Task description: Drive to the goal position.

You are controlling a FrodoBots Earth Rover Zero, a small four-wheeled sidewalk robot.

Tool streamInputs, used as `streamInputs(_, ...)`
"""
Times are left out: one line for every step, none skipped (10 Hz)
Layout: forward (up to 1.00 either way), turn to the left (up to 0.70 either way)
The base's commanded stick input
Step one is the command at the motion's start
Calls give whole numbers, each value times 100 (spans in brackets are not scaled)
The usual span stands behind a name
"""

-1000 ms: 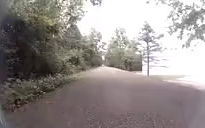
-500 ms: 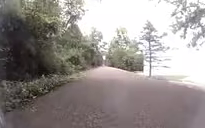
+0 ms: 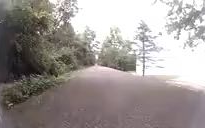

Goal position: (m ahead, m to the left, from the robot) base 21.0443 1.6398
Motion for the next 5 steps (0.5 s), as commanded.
streamInputs(70, 0)
streamInputs(70, 0)
streamInputs(70, 0)
streamInputs(70, 0)
streamInputs(70, 0)
